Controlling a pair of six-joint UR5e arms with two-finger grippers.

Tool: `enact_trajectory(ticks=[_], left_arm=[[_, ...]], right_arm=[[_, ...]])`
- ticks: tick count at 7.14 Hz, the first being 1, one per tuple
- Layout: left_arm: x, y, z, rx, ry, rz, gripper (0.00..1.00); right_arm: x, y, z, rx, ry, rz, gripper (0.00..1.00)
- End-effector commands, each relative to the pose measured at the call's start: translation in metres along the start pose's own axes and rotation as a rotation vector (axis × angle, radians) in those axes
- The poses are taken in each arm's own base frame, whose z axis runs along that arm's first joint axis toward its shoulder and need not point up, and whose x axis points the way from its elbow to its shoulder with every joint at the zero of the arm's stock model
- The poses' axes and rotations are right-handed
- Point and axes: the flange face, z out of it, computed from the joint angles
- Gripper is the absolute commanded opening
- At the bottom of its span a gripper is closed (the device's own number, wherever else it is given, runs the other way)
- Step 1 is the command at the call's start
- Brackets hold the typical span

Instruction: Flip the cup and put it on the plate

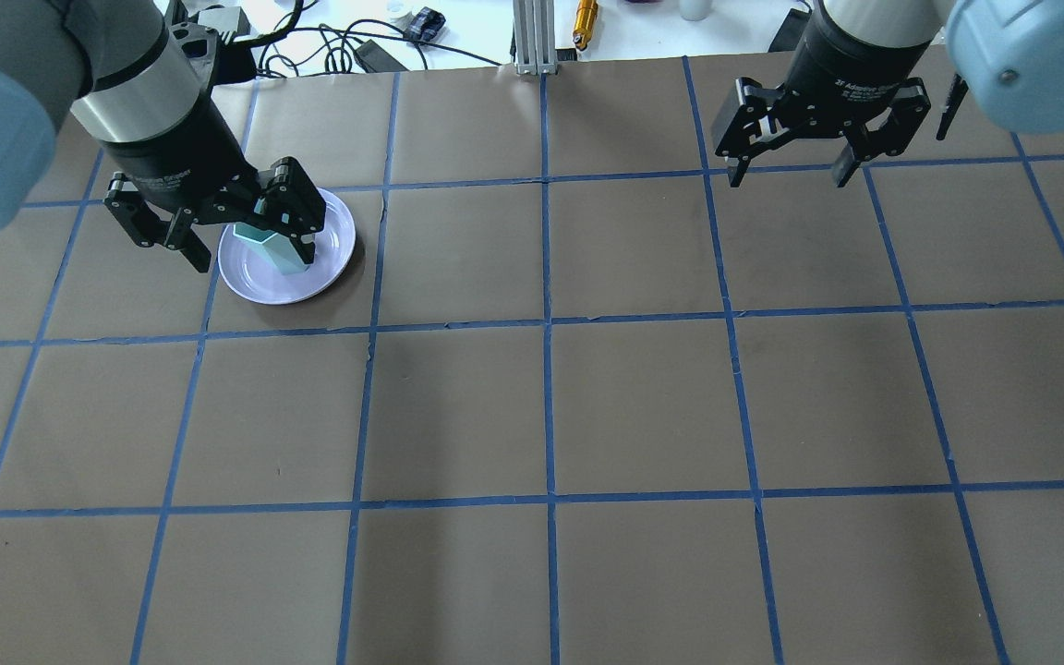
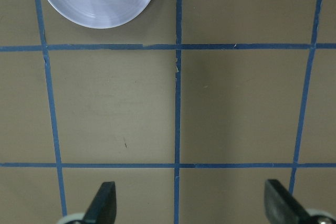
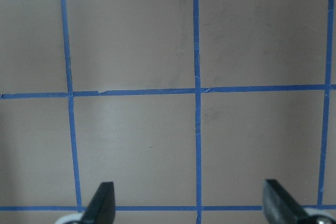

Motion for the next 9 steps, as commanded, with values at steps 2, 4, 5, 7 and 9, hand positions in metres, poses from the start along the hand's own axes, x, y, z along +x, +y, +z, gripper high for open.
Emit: enact_trajectory(ticks=[2,4,5,7,9], left_arm=[[0.0,-0.016,-0.011,0.097,0.022,-0.092,1.0],[0.002,-0.031,-0.025,0.084,0.039,-0.126,1.0],[0.003,-0.034,-0.023,0.077,0.035,-0.123,1.0],[0.002,-0.036,-0.02,0.067,0.028,-0.108,1.0],[0.001,-0.038,-0.018,0.066,0.026,-0.048,1.0]], right_arm=[[0.0,0.0,0.0,0.0,0.0,0.0,1.0],[0.0,0.0,0.0,0.0,0.0,0.0,1.0],[0.0,0.0,0.0,0.0,0.0,0.0,1.0],[0.0,0.0,0.0,0.0,0.0,0.0,1.0],[0.0,0.0,0.0,0.0,0.0,0.0,1.0]])
